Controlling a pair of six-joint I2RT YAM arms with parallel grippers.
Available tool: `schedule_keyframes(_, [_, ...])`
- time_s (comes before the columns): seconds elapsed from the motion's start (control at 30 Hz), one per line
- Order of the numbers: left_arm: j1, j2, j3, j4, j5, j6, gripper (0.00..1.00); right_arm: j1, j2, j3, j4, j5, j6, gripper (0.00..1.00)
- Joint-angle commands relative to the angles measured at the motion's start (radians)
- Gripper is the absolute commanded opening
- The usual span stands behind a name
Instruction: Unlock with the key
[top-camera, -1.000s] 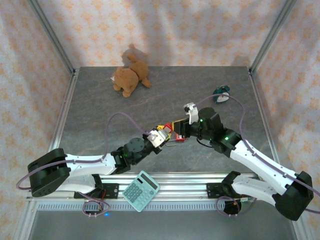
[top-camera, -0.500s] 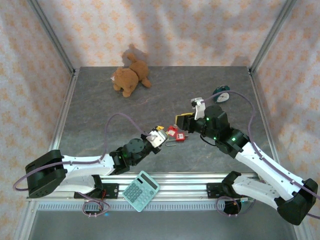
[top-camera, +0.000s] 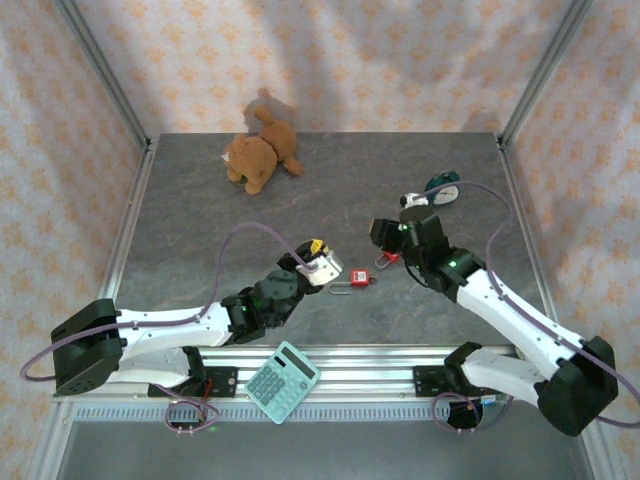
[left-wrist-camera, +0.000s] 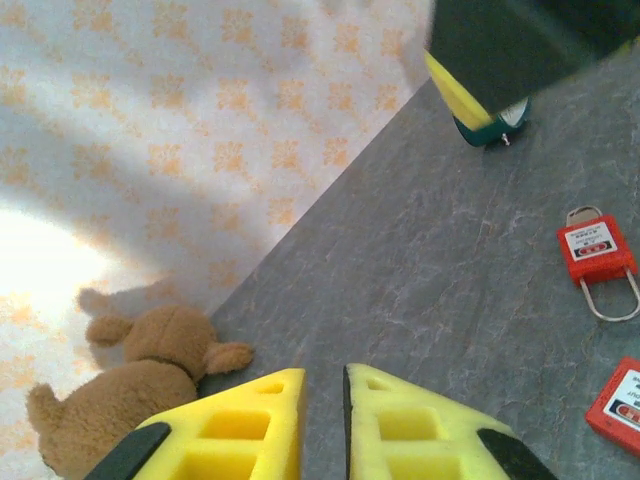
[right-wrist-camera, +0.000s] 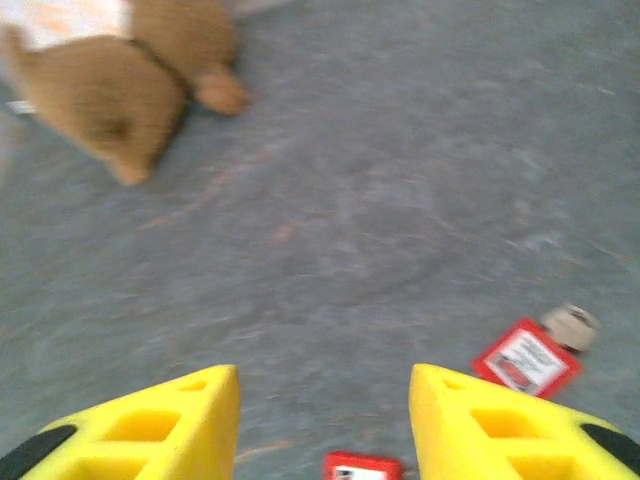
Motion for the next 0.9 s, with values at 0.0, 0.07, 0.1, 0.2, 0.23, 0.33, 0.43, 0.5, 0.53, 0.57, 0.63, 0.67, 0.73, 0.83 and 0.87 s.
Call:
schedule_keyframes(0.0, [0.005,0.052,0.045,0.007,-0.016,-0.103,0.23,-0.011,0.007,-0.022,-0.075,0.207,0.073,0.49])
schedule_keyframes(0.07, [0.007,0.1,0.045,0.065,-0.037,-0.134,0.27,-0.058,0.035,-0.033,-0.087,0.224,0.088,0.51])
schedule_keyframes(0.1, [0.011,0.126,0.041,0.098,-0.04,-0.147,0.29,-0.092,0.057,-0.037,-0.092,0.209,0.097,0.52])
schedule_keyframes(0.2, [0.01,0.183,0.059,0.106,-0.053,-0.189,0.32,-0.164,0.152,-0.046,-0.064,0.125,0.106,0.54])
schedule_keyframes(0.23, [0.011,0.196,0.058,0.105,-0.06,-0.206,0.33,-0.179,0.196,-0.041,-0.057,0.098,0.109,0.55])
schedule_keyframes(0.33, [0.011,0.208,0.052,0.102,-0.067,-0.238,0.34,-0.196,0.299,-0.023,-0.038,0.054,0.129,0.56])
schedule_keyframes(0.43, [0.015,0.216,0.074,0.054,-0.077,-0.258,0.41,-0.198,0.358,-0.042,0.019,-0.001,0.171,0.58])
schedule_keyframes(0.5, [0.019,0.225,0.098,0.017,-0.068,-0.268,0.46,-0.202,0.398,-0.054,0.068,-0.06,0.202,0.59])
schedule_keyframes(0.53, [0.022,0.231,0.108,0.005,-0.06,-0.27,0.47,-0.202,0.421,-0.056,0.091,-0.094,0.218,0.59])
schedule_keyframes(0.57, [0.025,0.237,0.114,0.001,-0.058,-0.27,0.48,-0.202,0.445,-0.055,0.104,-0.12,0.233,0.59])
schedule_keyframes(0.63, [0.029,0.247,0.126,-0.001,-0.058,-0.265,0.48,-0.203,0.483,-0.063,0.157,-0.183,0.265,0.6])
schedule_keyframes(0.67, [0.031,0.25,0.131,-0.005,-0.056,-0.261,0.49,-0.203,0.495,-0.068,0.185,-0.213,0.281,0.6])
schedule_keyframes(0.73, [0.038,0.259,0.145,-0.014,-0.051,-0.258,0.49,-0.199,0.531,-0.062,0.258,-0.31,0.314,0.6])
schedule_keyframes(0.83, [0.045,0.274,0.164,-0.019,-0.051,-0.25,0.49,-0.178,0.574,-0.035,0.344,-0.395,0.38,0.62])
schedule_keyframes(0.87, [0.05,0.277,0.169,-0.021,-0.049,-0.252,0.5,-0.171,0.581,-0.024,0.366,-0.416,0.387,0.61])
